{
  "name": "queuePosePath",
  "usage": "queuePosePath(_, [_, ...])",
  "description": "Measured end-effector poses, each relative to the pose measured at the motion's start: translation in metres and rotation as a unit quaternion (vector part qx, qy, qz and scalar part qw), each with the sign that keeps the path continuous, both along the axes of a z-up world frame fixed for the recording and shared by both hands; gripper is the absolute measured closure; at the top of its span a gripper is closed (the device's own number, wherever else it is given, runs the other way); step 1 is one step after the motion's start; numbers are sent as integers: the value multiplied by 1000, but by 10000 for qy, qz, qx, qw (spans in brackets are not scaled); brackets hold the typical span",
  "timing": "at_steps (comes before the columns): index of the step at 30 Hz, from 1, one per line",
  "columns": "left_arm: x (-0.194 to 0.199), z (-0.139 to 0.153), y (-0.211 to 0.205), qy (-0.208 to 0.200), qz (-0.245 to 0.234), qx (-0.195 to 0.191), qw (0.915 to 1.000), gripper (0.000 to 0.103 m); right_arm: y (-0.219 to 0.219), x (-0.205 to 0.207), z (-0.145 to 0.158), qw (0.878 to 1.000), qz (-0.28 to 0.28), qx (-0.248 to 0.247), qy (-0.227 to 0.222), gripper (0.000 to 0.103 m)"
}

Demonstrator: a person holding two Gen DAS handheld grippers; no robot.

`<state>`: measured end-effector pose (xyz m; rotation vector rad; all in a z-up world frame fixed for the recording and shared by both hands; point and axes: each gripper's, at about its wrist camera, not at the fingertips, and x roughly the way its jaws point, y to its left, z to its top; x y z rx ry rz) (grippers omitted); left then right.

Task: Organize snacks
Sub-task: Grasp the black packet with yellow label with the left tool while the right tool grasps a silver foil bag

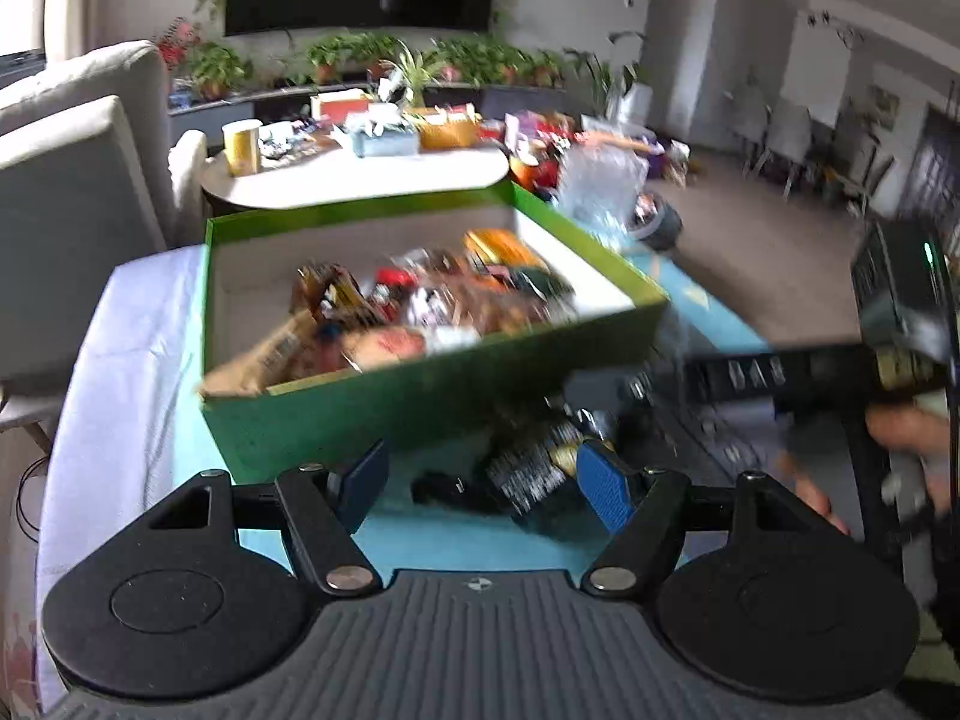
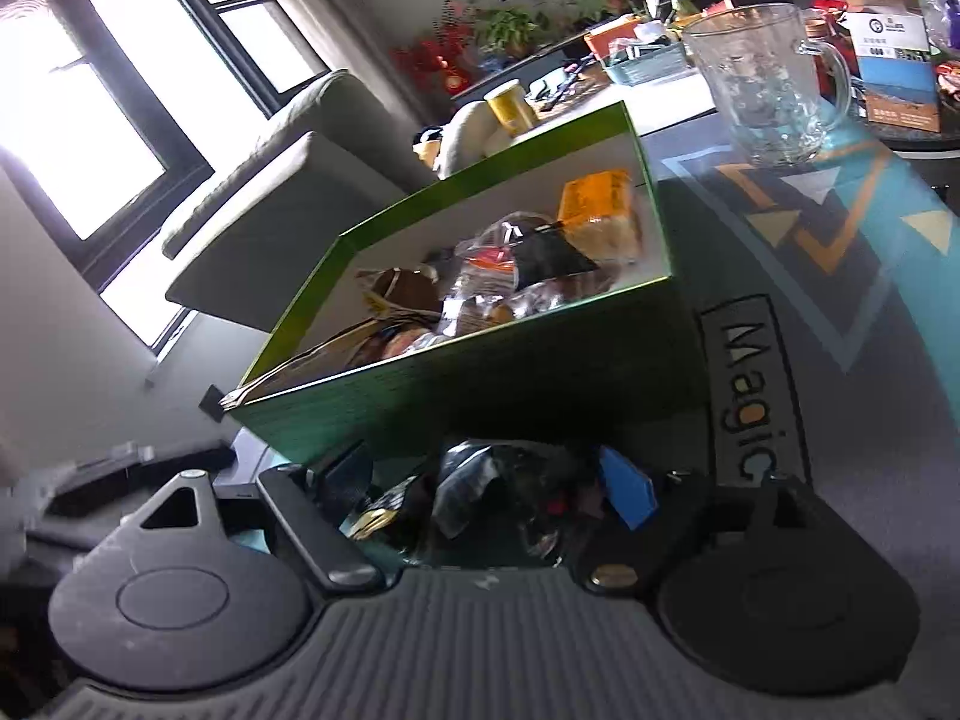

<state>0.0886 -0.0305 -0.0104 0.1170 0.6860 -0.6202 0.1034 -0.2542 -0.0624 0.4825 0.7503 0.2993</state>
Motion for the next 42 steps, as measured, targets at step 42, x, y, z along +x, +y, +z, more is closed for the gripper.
queuePosePath(42, [1,-3,10,1038,1080,-1019,9835,44,-21,-25,7,9992,-92,-352,-183,65])
